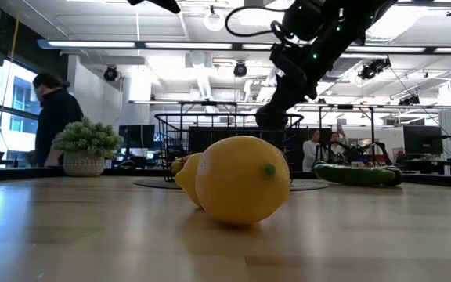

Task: Build produce basket
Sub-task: Put the purple avocado into the wire basket, then put the yellow lemon into the wire basket

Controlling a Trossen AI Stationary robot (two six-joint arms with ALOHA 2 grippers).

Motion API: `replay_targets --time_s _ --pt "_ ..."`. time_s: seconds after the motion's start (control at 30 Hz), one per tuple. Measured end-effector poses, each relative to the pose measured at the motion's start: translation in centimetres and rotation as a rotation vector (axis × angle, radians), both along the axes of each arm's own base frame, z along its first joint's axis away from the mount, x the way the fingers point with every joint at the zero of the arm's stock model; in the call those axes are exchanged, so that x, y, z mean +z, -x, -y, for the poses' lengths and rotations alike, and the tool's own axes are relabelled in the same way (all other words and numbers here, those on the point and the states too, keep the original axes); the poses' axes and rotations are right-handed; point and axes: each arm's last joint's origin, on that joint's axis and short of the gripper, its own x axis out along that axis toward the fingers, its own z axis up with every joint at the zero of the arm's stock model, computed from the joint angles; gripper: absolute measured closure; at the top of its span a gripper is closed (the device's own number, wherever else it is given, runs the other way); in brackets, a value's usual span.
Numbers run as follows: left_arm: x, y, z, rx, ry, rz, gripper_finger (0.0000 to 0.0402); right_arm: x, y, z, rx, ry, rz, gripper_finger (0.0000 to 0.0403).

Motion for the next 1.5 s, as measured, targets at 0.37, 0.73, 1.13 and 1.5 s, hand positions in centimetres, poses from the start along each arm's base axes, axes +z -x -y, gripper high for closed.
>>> replay_targets --time_s 0.37,0.73,1.13,1.5 --pt "-1.0 -1.3 0.0 -0.002 -0.002 -0.023 0.0064 -0.8 0.1 0.6 -0.045 -0.049 -0.022 0.0137" --pt "-2.1 -2.8 0.0 0.016 -0.017 -0.045 0.0057 -0.8 0.1 0.6 -0.047 -0.046 -0.023 0.0107" --pt "-2.3 -2.9 0.3 0.025 0.022 -0.041 0.0057 -0.5 0.3 0.6 -0.091 -0.056 -0.013 0.0105" --pt "-2.5 -3.1 1.5 0.028 0.078 -0.033 0.0057 2.7 2.0 -0.1 -0.164 -0.087 0.124 0.0105"
